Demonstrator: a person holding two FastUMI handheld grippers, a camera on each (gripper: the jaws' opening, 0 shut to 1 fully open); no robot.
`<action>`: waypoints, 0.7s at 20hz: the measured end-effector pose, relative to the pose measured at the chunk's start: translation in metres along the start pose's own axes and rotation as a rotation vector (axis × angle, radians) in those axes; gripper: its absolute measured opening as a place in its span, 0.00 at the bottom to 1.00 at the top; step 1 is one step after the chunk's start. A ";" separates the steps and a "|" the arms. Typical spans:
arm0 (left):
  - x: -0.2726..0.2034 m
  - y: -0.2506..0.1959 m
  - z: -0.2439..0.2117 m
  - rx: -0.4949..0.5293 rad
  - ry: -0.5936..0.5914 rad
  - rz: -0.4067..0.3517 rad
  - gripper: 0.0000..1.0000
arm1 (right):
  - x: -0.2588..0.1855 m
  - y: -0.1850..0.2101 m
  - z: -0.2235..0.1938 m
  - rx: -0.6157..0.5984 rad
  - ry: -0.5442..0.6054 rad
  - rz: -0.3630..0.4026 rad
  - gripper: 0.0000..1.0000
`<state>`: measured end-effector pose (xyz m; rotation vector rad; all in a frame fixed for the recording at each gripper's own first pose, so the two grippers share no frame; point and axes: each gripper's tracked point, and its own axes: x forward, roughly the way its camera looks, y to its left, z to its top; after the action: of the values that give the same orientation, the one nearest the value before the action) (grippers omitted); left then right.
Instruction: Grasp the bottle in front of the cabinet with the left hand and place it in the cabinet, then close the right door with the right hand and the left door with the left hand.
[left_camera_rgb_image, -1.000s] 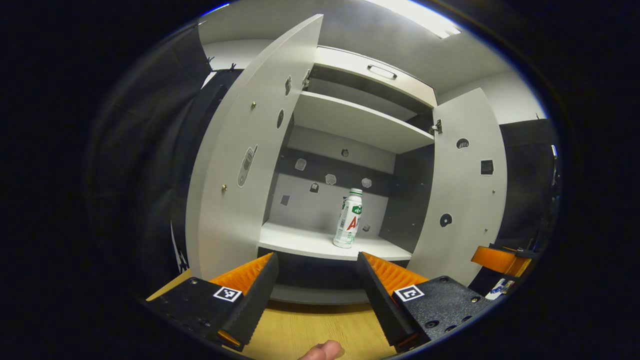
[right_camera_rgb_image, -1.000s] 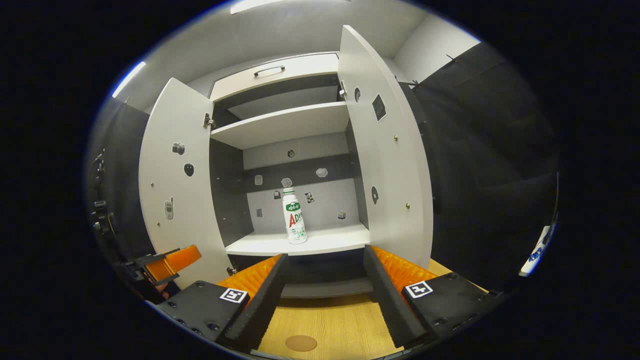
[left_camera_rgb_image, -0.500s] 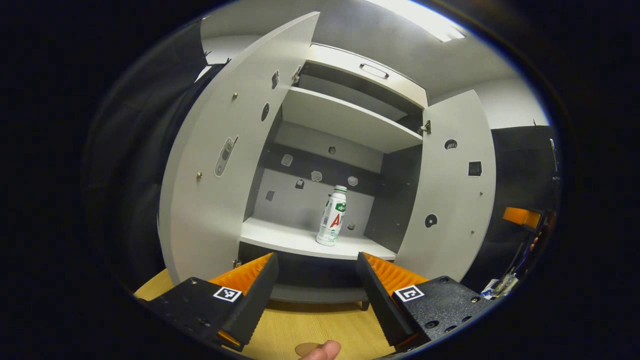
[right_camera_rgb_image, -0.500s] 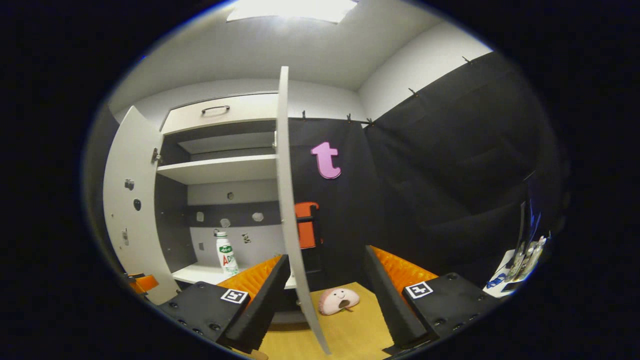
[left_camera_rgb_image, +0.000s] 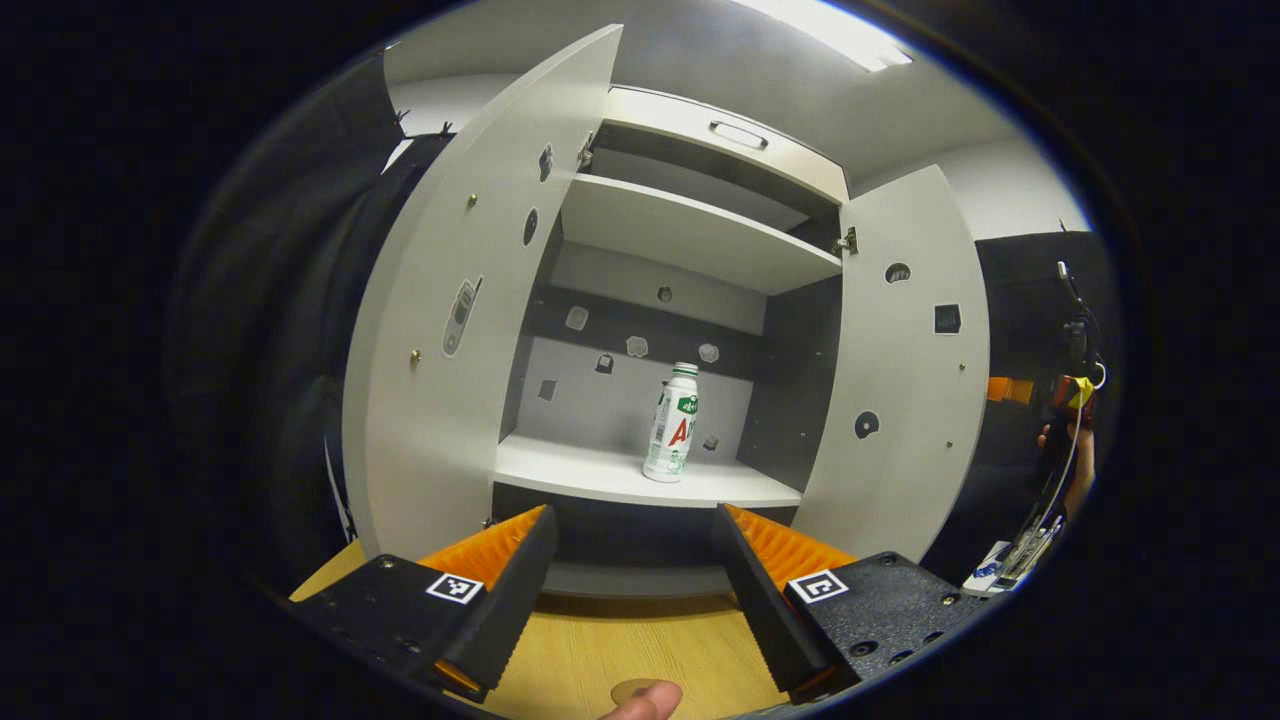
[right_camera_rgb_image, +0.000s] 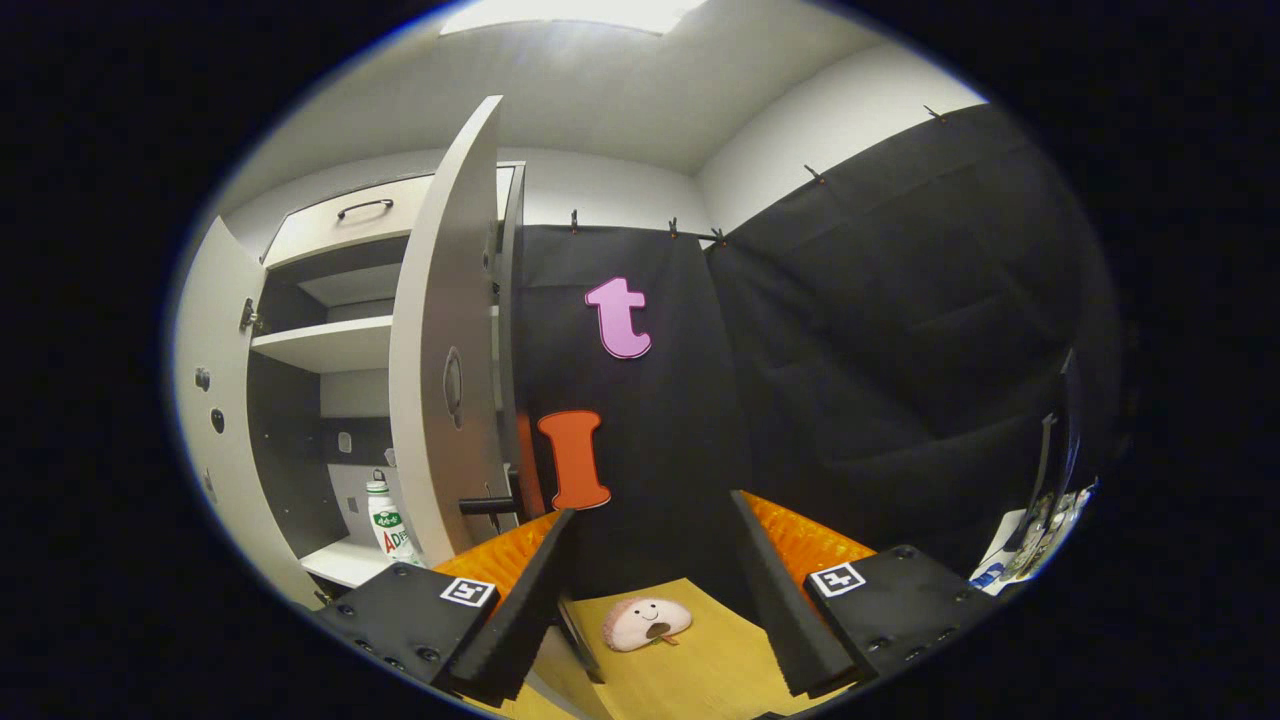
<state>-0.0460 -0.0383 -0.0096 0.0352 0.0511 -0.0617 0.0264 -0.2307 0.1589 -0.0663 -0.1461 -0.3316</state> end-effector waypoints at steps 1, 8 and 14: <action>0.000 0.001 0.002 0.005 -0.004 0.004 0.96 | 0.002 0.000 0.003 -0.017 -0.011 -0.002 0.98; -0.001 0.000 0.010 0.044 -0.030 -0.006 0.96 | 0.001 0.008 0.009 -0.064 -0.054 0.009 0.97; 0.001 -0.002 0.014 -0.011 -0.051 0.000 0.96 | -0.007 0.025 0.009 -0.055 -0.048 0.049 0.96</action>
<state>-0.0440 -0.0407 0.0039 0.0226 0.0008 -0.0623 0.0275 -0.2038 0.1654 -0.1323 -0.1822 -0.2855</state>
